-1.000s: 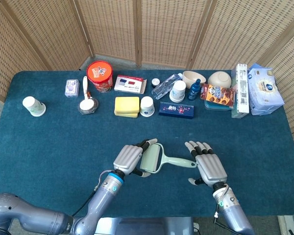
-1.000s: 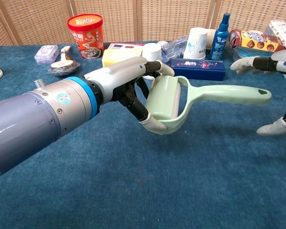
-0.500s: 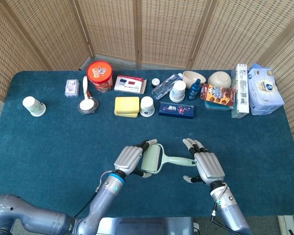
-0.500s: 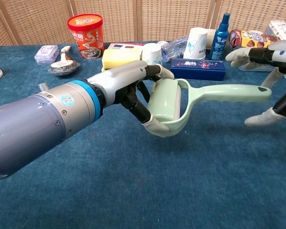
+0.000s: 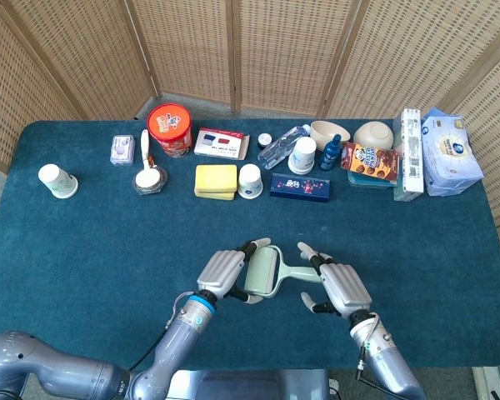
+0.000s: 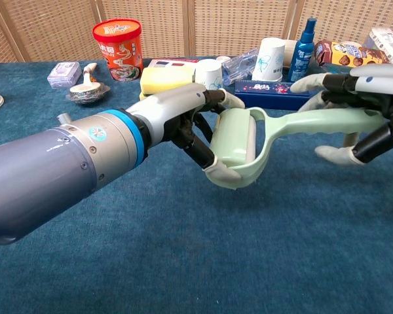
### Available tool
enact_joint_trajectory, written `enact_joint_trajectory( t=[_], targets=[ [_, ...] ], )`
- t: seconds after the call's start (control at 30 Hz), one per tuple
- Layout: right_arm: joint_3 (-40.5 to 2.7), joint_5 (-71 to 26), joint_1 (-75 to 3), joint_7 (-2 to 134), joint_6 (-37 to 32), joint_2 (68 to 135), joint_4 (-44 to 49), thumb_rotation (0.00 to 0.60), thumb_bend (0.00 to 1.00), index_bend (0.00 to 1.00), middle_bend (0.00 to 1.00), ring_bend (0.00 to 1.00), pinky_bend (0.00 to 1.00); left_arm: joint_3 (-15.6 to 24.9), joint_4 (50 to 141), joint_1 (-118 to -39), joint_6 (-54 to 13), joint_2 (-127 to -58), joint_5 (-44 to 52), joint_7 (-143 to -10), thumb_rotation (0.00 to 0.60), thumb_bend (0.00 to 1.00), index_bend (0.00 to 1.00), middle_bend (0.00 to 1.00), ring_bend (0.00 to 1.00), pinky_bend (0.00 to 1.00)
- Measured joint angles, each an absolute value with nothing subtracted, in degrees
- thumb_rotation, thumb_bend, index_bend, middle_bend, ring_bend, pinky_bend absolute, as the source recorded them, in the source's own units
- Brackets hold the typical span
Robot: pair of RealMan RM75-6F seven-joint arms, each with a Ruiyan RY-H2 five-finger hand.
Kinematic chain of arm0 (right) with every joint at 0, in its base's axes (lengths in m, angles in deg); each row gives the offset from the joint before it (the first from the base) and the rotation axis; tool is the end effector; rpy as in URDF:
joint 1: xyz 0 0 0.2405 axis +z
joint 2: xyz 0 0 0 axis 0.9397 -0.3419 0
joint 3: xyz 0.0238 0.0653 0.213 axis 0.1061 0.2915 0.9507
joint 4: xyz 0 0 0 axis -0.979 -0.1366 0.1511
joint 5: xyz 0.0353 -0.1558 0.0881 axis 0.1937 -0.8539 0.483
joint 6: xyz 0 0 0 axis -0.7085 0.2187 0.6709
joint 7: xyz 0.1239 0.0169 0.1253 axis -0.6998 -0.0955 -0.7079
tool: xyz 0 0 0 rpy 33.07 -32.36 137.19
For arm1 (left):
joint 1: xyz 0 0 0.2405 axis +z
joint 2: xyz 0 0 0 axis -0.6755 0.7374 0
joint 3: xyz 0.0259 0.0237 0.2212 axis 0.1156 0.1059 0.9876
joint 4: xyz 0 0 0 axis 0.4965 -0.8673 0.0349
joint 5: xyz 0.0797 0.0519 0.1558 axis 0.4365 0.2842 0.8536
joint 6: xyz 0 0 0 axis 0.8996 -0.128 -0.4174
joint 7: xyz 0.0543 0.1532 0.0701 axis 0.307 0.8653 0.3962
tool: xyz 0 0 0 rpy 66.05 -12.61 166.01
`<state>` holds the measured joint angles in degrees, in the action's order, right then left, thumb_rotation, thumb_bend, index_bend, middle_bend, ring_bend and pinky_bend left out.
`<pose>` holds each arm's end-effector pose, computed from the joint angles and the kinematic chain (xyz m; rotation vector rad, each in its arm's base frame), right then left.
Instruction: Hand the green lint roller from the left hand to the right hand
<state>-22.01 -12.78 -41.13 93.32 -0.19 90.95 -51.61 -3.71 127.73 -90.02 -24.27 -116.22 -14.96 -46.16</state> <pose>-0.1053 -0.2416 0.0524 1.6794 -1.4676 0.9655 0.0021 0.2689 -0.0595 -1.7569 -1.5267 -1.1549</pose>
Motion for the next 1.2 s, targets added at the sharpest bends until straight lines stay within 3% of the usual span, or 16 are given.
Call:
enact_joint_trajectory(
  t=[0.17,0.33,0.5,0.83,1.2],
  targets=[
    [-22.7,-12.4,-40.0,90.7,-4.1,88.4,-50.7,0.6,0.66,0.17,0.54,0.47,0.7,-3.7,127.8,-90.1,-24.3,-116.1,-14.6,-46.4,0.6,0.0,0.28,0.4,0.3,0.4],
    [-23.4,-11.2,-38.9,90.4,-5.6,87.6,-50.5,0.6,0.78,0.39,0.7,0.61,0.86,-3.7,127.7,-90.3,-24.5,-116.2,-14.2,-46.3,0.6,0.0,0.28,0.4,0.3,0.4],
    [-23.8,-10.2,-38.1,89.8,-6.6,86.8,-50.9,0.6,0.87,0.54,0.75,0.69,0.97,-3.8,127.8,-90.4,-24.7,-116.1,-13.9,-46.2,0.6,0.0,0.28,0.4,0.29,0.4],
    [-25.1,-10.3,-36.8,86.8,-10.3,85.0,-51.0,0.6,0.97,0.65,0.78,0.76,1.0,-3.7,128.7,-90.7,-24.1,-115.4,-14.3,-46.0,0.6,0.0,0.27,0.39,0.27,0.4],
    [-25.7,-13.3,-36.8,81.4,-13.3,82.8,-50.9,0.6,1.0,0.67,0.79,0.77,1.0,-3.6,129.5,-90.9,-23.4,-113.8,-14.3,-46.3,0.6,0.0,0.22,0.34,0.23,0.4]
  ],
)
